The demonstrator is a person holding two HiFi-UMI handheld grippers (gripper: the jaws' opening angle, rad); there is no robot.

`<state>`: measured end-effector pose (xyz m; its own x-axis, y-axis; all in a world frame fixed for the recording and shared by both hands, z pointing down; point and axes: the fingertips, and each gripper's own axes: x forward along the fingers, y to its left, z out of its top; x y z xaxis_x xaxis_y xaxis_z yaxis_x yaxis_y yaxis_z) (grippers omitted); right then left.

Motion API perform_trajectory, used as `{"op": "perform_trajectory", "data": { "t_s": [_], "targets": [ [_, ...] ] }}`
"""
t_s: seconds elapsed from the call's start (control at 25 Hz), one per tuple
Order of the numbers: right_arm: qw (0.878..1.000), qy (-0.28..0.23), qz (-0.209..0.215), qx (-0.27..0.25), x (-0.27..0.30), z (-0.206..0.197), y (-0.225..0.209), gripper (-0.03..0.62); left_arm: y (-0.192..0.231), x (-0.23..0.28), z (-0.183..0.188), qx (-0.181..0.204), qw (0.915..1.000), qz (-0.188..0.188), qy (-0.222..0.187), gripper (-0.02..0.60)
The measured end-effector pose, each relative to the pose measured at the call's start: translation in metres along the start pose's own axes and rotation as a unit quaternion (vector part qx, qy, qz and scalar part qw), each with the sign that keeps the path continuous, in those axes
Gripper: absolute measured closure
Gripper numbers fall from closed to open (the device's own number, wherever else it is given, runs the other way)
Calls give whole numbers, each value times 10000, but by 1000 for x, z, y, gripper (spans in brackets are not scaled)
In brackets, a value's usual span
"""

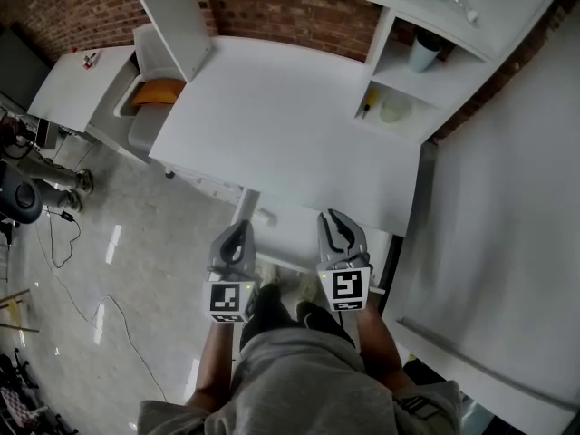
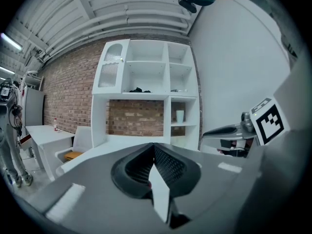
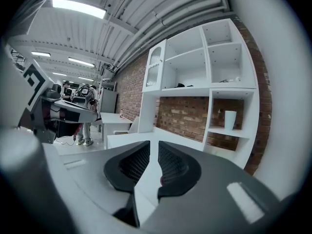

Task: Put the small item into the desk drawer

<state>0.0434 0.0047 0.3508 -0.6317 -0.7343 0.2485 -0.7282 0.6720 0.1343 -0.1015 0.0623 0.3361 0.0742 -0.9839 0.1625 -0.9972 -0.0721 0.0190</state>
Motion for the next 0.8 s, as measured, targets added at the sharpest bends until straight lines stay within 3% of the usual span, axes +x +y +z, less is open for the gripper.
{"op": "perform_trajectory", "data": {
  "t_s": [0.32,0.8],
  "targets": [
    [9992,1,-395,49,-41,-8,-28,566,-27,-8,7,86,9997,-230,-89,569],
    [9978,-118,-632,134,-81,-15,-41,589,-57,-26,0,136,9992,-367,-17,569]
  ]
}}
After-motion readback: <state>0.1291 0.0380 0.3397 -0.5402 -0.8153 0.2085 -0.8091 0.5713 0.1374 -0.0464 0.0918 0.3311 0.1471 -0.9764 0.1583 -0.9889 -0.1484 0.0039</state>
